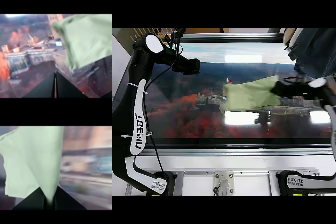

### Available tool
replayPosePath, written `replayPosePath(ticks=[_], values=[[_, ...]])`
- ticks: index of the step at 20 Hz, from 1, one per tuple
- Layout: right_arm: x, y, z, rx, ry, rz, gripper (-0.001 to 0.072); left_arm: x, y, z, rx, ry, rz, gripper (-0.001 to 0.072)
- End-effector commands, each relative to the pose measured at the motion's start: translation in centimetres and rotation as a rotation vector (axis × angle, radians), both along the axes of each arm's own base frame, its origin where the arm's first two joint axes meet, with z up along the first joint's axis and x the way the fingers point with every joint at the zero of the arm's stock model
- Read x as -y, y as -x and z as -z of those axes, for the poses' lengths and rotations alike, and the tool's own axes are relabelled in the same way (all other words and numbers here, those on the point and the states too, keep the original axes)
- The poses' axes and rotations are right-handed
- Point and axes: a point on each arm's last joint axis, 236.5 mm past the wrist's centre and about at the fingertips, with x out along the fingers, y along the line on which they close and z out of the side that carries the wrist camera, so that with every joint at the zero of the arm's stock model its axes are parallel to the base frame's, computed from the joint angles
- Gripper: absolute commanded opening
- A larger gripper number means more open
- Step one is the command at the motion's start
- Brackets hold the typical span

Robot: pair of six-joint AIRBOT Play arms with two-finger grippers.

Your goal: Fold the clothes and pants, and hang the long-sleeved shirts on hangers.

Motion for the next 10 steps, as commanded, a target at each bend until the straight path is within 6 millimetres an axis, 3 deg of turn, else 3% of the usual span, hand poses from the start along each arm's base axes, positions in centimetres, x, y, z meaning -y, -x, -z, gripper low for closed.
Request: replayPosePath(ticks=[1, 3, 5, 7, 10], values=[[15.6, 4.2, -3.2, -0.003, 0.139, 0.345, 0.0009, 0.1, 0.1, 0.0, -0.006, 0.005, -0.006, 0.0009], [22.4, 8.0, -4.1, -0.033, 0.171, 0.548, 0.0010, 0.1, 0.1, 0.0, -0.010, 0.008, -0.014, 0.0009], [26.2, 12.0, -4.1, -0.083, 0.190, 0.702, 0.0009, 0.0, 0.0, 0.0, -0.012, 0.010, -0.019, 0.0009], [26.8, 15.4, -2.7, -0.148, 0.189, 0.751, 0.0009, 0.1, 0.0, -0.1, -0.009, 0.011, -0.020, 0.0009], [24.5, 18.6, 0.7, -0.280, 0.171, 0.714, 0.0009, 0.1, -0.1, -0.1, -0.007, 0.011, -0.020, 0.0009]])
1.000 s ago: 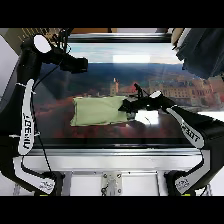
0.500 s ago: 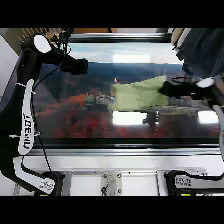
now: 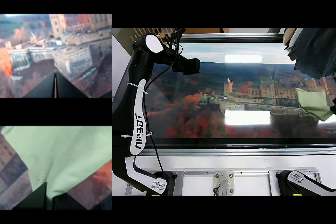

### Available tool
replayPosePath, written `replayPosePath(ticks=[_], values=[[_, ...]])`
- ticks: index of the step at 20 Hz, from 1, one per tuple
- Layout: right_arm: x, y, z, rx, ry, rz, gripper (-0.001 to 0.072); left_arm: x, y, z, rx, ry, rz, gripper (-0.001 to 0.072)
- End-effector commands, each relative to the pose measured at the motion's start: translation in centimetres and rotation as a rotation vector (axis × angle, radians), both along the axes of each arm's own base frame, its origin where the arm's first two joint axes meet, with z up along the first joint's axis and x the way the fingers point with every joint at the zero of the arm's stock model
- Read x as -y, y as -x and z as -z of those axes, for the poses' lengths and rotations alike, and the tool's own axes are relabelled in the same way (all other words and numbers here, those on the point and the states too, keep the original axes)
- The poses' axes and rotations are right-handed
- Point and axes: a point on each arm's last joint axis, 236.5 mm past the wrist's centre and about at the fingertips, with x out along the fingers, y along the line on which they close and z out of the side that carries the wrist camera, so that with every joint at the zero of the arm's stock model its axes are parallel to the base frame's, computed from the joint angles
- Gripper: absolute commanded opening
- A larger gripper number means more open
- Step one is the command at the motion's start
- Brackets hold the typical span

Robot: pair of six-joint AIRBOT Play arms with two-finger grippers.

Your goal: Fold the clothes and pants, and hang the long-sleeved shirts on hangers.

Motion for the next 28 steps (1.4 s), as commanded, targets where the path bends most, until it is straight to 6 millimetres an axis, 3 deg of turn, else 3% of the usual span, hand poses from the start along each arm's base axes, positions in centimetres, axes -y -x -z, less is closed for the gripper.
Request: replayPosePath(ticks=[1, 4, 10, 11, 12, 13, 14, 17, 20, 22, 25, 28], values=[[-0.9, 4.8, 3.1, -0.125, -0.051, 0.047, 0.0009, 0.0, 0.0, 0.0, 0.002, 0.000, -0.002, 0.0009], [-1.1, 6.7, 4.5, -0.186, -0.038, 0.062, 0.0010, 0.0, 0.0, 0.0, 0.001, 0.000, -0.001, 0.0009], [1.3, 9.6, 4.0, -0.295, 0.096, 0.072, 0.0022, 0.0, 0.1, 0.0, -0.005, -0.002, 0.001, 0.0009], [1.7, 9.8, 3.7, -0.304, 0.118, 0.069, 0.0053, 0.0, 0.1, 0.0, -0.005, -0.002, 0.001, 0.0009], [1.9, 9.8, 3.2, -0.302, 0.131, 0.064, 0.0264, 0.0, 0.1, 0.0, -0.005, -0.002, 0.001, 0.0009], [2.0, 9.7, 2.6, -0.295, 0.139, 0.065, 0.0565, 0.0, 0.1, 0.0, -0.005, -0.002, 0.001, 0.0009], [2.2, 9.5, 1.5, -0.276, 0.159, 0.070, 0.0647, 0.0, 0.1, 0.0, -0.005, -0.002, 0.001, 0.0009], [1.7, 7.5, -3.5, -0.106, 0.242, 0.070, 0.0647, 0.1, -0.2, -0.1, 0.008, 0.003, -0.004, 0.0009], [-3.8, 3.5, -8.7, 0.110, 0.269, -0.095, 0.0647, 0.3, 0.0, -1.1, 0.046, -0.017, 0.000, 0.0008], [-10.2, 0.5, -10.4, 0.211, 0.254, -0.275, 0.0647, 0.2, 0.6, -1.5, 0.097, -0.046, -0.022, 0.0008], [-20.4, -1.9, -9.6, 0.244, 0.200, -0.567, 0.0647, -0.3, 3.0, -0.6, 0.113, -0.046, -0.073, 0.0009], [-29.0, -2.2, -8.6, 0.264, 0.176, -0.808, 0.0647, -1.5, 6.0, 0.8, 0.095, -0.031, -0.119, 0.0009]])
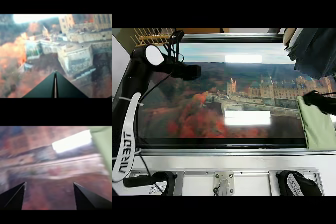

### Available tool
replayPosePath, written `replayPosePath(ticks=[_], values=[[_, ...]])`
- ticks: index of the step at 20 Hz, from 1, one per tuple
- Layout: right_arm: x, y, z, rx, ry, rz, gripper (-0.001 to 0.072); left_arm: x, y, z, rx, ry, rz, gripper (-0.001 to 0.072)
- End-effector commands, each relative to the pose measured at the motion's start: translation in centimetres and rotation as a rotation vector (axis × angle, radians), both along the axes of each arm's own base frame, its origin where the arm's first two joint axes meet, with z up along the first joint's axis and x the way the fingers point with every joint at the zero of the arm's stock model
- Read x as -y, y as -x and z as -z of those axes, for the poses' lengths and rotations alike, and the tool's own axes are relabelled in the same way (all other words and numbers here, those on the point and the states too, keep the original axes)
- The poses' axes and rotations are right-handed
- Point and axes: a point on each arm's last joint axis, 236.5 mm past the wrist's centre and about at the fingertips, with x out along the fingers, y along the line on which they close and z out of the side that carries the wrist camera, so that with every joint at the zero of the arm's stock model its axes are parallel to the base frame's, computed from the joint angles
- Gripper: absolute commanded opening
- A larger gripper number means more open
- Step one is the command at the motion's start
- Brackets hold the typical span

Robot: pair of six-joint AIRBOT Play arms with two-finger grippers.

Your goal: Fold the clothes and pants, and hang the long-sleeved shirts on hangers.

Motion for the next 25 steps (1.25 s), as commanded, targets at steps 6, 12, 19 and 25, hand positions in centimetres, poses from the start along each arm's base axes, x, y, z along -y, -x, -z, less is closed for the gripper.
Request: replayPosePath(ticks=[6, 12, 19, 25], values=[[-14.1, 0.4, 1.2, -0.001, -0.016, -0.395, 0.0156, -2.2, 5.8, 2.4, -0.023, 0.003, -0.057, 0.0009], [-14.5, 2.3, 2.4, -0.090, -0.025, -0.433, 0.0010, -2.4, 6.4, 2.3, -0.024, 0.002, -0.055, 0.0009], [-14.5, 2.4, 2.4, -0.093, -0.025, -0.434, 0.0010, -2.4, 6.4, 2.3, -0.024, 0.002, -0.054, 0.0009], [-14.5, 2.4, 2.4, -0.093, -0.025, -0.434, 0.0010, -2.4, 6.4, 2.3, -0.024, 0.002, -0.054, 0.0008]])
